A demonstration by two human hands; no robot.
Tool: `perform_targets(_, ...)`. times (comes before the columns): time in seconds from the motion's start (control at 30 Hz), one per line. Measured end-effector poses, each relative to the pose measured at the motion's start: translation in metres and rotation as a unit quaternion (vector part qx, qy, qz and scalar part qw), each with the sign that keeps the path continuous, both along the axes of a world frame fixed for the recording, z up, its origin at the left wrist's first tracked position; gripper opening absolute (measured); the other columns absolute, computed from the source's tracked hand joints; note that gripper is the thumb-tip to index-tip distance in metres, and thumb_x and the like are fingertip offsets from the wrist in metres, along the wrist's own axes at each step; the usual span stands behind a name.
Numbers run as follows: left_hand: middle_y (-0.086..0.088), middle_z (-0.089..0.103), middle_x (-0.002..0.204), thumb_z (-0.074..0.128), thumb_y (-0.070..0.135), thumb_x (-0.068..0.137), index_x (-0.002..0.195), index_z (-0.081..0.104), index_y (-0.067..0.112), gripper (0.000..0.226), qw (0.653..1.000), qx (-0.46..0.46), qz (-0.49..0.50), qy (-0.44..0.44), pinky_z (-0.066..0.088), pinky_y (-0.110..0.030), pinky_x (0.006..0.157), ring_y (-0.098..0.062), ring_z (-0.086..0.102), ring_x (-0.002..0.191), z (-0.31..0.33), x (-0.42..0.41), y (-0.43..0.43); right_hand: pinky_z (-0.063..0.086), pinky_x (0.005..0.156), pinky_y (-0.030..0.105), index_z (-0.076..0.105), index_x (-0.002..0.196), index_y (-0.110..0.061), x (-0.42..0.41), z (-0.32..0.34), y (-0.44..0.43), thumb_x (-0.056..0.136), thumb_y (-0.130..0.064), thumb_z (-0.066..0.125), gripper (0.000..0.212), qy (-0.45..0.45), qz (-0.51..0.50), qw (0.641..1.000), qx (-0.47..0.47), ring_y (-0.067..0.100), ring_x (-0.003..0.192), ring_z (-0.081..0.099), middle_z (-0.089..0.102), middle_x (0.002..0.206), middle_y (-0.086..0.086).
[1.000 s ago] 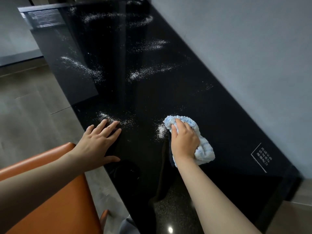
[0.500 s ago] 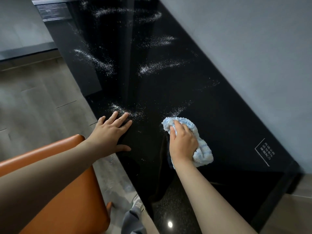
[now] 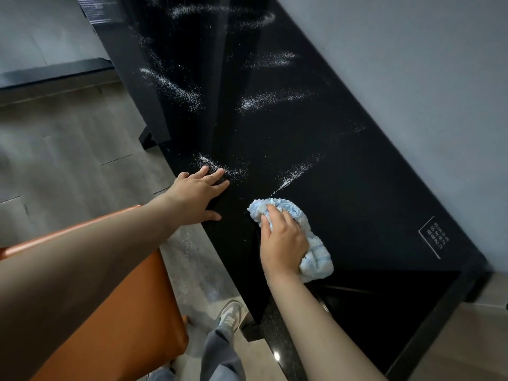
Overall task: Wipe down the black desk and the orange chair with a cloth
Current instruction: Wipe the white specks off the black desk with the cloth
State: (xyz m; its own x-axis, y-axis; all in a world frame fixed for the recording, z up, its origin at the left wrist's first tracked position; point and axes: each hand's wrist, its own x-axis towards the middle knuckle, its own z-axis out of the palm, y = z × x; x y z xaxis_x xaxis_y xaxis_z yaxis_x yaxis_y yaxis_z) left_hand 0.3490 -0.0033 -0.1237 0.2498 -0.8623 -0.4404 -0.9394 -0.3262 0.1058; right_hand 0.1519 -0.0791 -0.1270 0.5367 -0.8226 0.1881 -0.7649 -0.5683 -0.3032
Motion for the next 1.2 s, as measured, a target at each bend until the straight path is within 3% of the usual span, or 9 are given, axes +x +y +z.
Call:
perform_targets(0.33, 0.010, -0.008, 0.161, 0.048, 0.069, 0.085, 0.153, 0.004, 0.039, 0.086, 1.000, -0.014, -0.001, -0.005, 0.020, -0.043, 0.113, -0.022, -0.002, 0.149, -0.001, 0.003, 0.007, 0.048, 0.059, 0.025, 0.070, 0.107, -0.021, -0.002, 0.003, 0.043, 0.080, -0.023, 0.074, 0.027, 0.001, 0.004, 1.000, -0.007, 0.017, 0.075, 0.067, 0.071, 0.095, -0.003)
perform_targets(0.63, 0.011, -0.006, 0.161, 0.048, 0.070, 0.084, 0.152, 0.006, 0.040, 0.086, 1.000, -0.023, -0.009, -0.009, 0.021, -0.043, 0.111, -0.021, 0.000, 0.149, -0.001, 0.007, 0.008, 0.051, 0.062, 0.028, 0.068, 0.111, -0.022, -0.002, 0.005, 0.082, 0.084, -0.026, 0.069, 0.027, 0.005, 0.008, 0.999, 0.032, 0.016, 0.081, 0.068, 0.071, 0.101, -0.004)
perform_targets(0.87, 0.011, -0.006, 0.161, 0.052, 0.069, 0.082, 0.152, 0.006, 0.040, 0.089, 1.000, -0.007, -0.019, -0.010, 0.023, -0.043, 0.112, -0.022, 0.002, 0.149, 0.003, 0.010, 0.006, 0.050, 0.074, 0.029, 0.063, 0.121, -0.025, -0.004, 0.010, 0.101, 0.092, -0.030, 0.058, 0.029, 0.014, 0.018, 0.996, 0.088, 0.014, 0.095, 0.065, 0.068, 0.113, -0.006)
perform_targets(1.07, 0.010, -0.006, 0.162, 0.051, 0.068, 0.083, 0.152, 0.006, 0.039, 0.088, 1.000, -0.005, -0.021, -0.014, 0.023, -0.044, 0.111, -0.023, 0.002, 0.149, 0.002, 0.009, 0.005, 0.047, 0.075, 0.025, 0.059, 0.125, -0.028, -0.006, 0.019, 0.109, 0.097, -0.039, 0.046, 0.033, 0.019, 0.046, 0.991, 0.124, 0.008, 0.101, 0.062, 0.066, 0.115, -0.009)
perform_targets(1.2, 0.010, -0.007, 0.161, 0.051, 0.068, 0.083, 0.152, 0.005, 0.039, 0.088, 1.000, 0.003, -0.022, -0.016, 0.024, -0.044, 0.111, -0.023, 0.001, 0.149, 0.002, 0.009, 0.004, 0.046, 0.078, 0.021, 0.061, 0.123, -0.026, -0.007, 0.023, 0.108, 0.096, -0.039, 0.048, 0.033, -0.001, 0.048, 0.985, 0.163, 0.006, 0.100, 0.062, 0.068, 0.112, -0.009)
